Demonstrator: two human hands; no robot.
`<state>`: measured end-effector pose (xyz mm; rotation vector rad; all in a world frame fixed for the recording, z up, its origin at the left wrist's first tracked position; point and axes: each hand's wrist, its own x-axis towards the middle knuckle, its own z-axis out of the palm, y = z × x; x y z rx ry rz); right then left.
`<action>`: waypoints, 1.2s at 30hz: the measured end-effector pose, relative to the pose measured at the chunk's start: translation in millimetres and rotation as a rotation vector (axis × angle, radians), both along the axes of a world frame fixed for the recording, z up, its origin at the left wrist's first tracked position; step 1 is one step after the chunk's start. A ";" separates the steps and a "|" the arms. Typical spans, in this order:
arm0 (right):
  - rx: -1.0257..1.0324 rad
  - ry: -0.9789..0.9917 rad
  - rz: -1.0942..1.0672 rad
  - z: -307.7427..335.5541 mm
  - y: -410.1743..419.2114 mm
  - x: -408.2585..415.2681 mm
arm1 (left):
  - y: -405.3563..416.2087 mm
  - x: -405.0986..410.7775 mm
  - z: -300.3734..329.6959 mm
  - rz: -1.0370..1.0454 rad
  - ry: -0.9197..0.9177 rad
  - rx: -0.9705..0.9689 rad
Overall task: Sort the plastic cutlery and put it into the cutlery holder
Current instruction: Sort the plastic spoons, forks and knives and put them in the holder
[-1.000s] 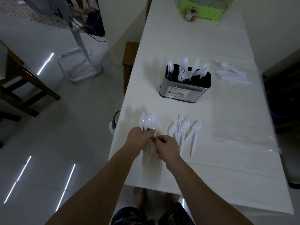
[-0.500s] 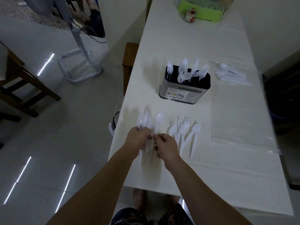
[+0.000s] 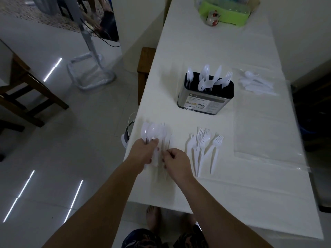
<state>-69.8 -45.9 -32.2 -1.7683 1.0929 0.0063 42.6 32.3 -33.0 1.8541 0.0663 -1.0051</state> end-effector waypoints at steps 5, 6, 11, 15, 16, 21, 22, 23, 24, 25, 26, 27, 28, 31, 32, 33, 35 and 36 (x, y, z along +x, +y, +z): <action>-0.224 0.256 0.002 -1.0 2.3 -18.0 | 10.0 5.0 -2.4 0.043 -0.061 0.029; -0.227 0.267 0.010 -1.3 3.7 -19.0 | 11.4 5.0 -2.3 0.056 -0.066 0.030; -0.246 0.247 0.112 -1.6 16.5 -11.1 | 20.7 2.5 -5.5 0.105 -0.065 0.019; -0.312 0.280 0.155 -6.7 28.8 -3.0 | 27.5 -0.2 -11.0 0.159 -0.031 -0.057; -0.332 0.298 0.173 -8.4 30.8 -1.9 | 29.6 -0.6 -11.9 0.162 -0.009 -0.070; -0.409 0.356 0.204 -12.4 34.9 -2.5 | 34.9 -3.5 -15.8 0.179 0.067 -0.098; -0.422 0.371 0.201 -12.7 34.7 -2.8 | 34.9 -4.5 -17.0 0.193 0.081 -0.112; -0.427 0.384 0.195 -12.8 34.4 -3.4 | 35.0 -5.3 -17.1 0.202 0.092 -0.119; -0.425 0.391 0.185 -13.0 34.0 -4.1 | 35.2 -5.7 -18.1 0.206 0.097 -0.120; -0.422 0.391 0.172 -13.3 33.5 -5.2 | 35.6 -6.3 -18.0 0.202 0.092 -0.113; -0.419 0.388 0.157 -13.9 33.0 -6.3 | 35.9 -7.0 -18.5 0.198 0.081 -0.108; -0.421 0.383 0.144 -14.2 32.3 -7.5 | 36.4 -7.8 -18.5 0.193 0.071 -0.101; -0.421 0.379 0.135 -15.8 31.9 -8.5 | 36.8 -8.4 -18.3 0.193 0.062 -0.096; -0.422 0.368 0.106 -18.7 30.2 -11.1 | 37.5 -10.1 -17.7 0.187 0.058 -0.084; -0.424 0.368 0.099 -18.7 29.3 -12.1 | 37.5 -10.5 -17.7 0.187 0.067 -0.083; -0.426 0.365 0.097 -18.6 27.9 -13.2 | 37.2 -10.9 -17.5 0.185 0.073 -0.080; -0.427 0.365 0.093 -18.5 24.2 -15.8 | 35.9 -11.7 -17.3 0.184 0.073 -0.072; -0.424 0.375 0.090 -18.3 22.3 -16.9 | 34.7 -11.9 -17.1 0.184 0.072 -0.069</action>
